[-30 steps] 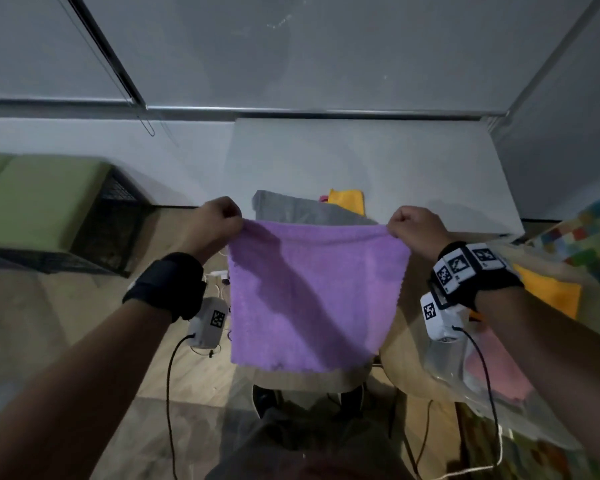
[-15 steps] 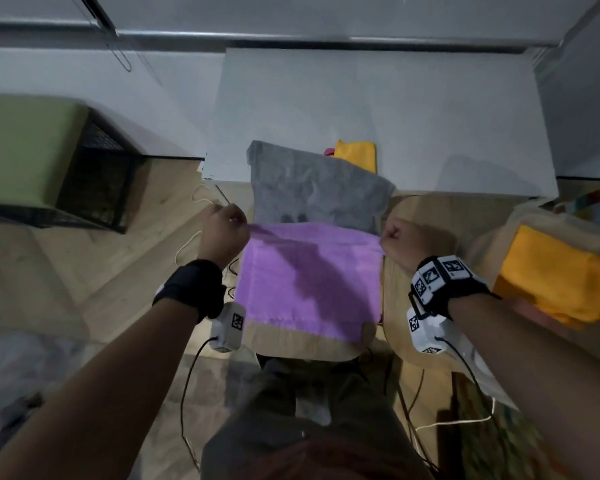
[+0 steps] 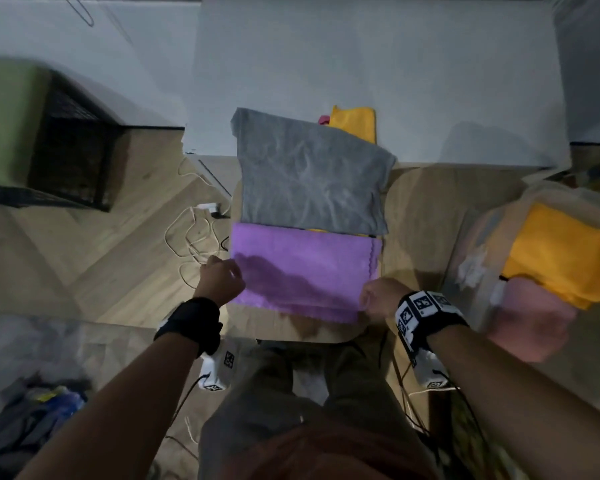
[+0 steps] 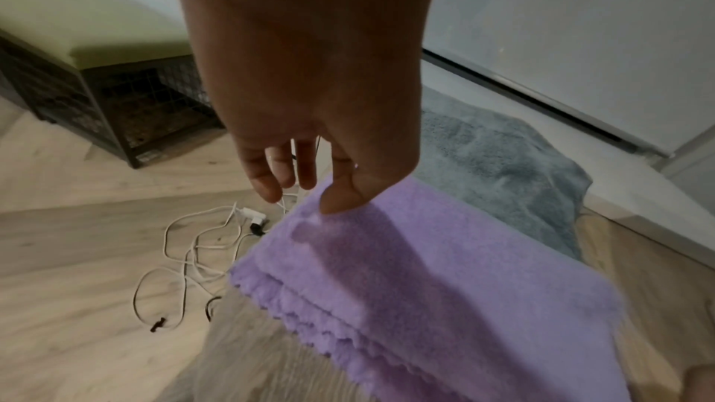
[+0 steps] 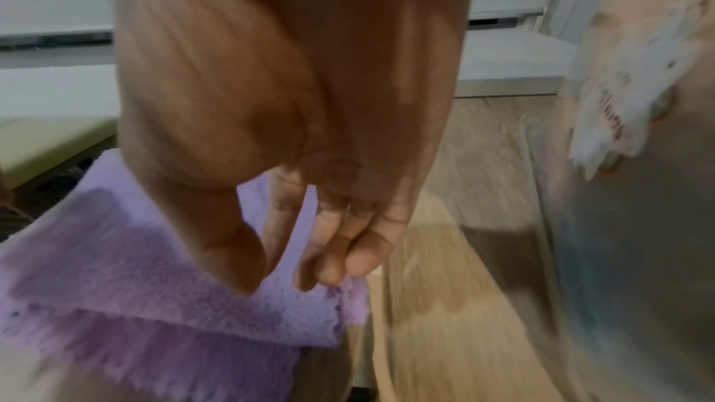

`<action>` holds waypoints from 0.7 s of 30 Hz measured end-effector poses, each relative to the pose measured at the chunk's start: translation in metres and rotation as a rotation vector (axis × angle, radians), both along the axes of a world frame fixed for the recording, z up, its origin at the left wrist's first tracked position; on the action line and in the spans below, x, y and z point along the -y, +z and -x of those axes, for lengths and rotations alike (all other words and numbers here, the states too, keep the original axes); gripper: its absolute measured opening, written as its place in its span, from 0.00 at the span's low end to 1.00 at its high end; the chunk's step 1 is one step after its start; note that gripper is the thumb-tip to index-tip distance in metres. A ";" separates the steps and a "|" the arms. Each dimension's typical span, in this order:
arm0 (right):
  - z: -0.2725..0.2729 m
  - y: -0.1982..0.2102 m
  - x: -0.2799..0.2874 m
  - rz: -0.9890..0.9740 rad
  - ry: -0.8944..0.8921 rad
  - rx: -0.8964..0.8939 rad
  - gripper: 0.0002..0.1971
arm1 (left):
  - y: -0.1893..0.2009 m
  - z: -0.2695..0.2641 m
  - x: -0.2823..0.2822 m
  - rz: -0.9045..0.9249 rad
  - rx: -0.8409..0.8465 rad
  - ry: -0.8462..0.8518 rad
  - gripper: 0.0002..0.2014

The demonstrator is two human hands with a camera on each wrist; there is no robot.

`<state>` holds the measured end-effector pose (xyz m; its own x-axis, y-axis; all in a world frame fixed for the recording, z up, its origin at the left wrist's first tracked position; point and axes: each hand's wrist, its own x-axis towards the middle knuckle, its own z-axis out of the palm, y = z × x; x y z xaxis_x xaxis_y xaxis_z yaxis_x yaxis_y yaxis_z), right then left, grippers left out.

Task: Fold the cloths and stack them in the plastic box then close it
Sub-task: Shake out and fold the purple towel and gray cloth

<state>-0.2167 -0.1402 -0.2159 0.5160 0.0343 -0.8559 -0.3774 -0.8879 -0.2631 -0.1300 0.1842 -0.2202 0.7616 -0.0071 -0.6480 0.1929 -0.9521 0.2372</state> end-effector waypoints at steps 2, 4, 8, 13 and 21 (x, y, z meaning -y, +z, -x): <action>-0.007 -0.004 -0.005 -0.035 -0.092 0.094 0.08 | -0.004 -0.006 0.002 0.011 0.017 0.059 0.09; -0.018 -0.012 -0.010 -0.074 -0.187 0.172 0.09 | -0.013 -0.014 0.005 0.045 0.008 0.096 0.13; -0.036 -0.022 -0.019 -0.109 -0.307 0.263 0.14 | -0.027 -0.019 0.016 0.113 0.039 0.200 0.23; -0.045 -0.039 -0.025 -0.113 -0.407 0.345 0.15 | -0.035 -0.018 0.034 0.086 0.011 0.285 0.42; -0.033 -0.057 -0.026 -0.067 -0.435 0.369 0.18 | -0.059 -0.020 0.032 -0.131 -0.002 0.118 0.33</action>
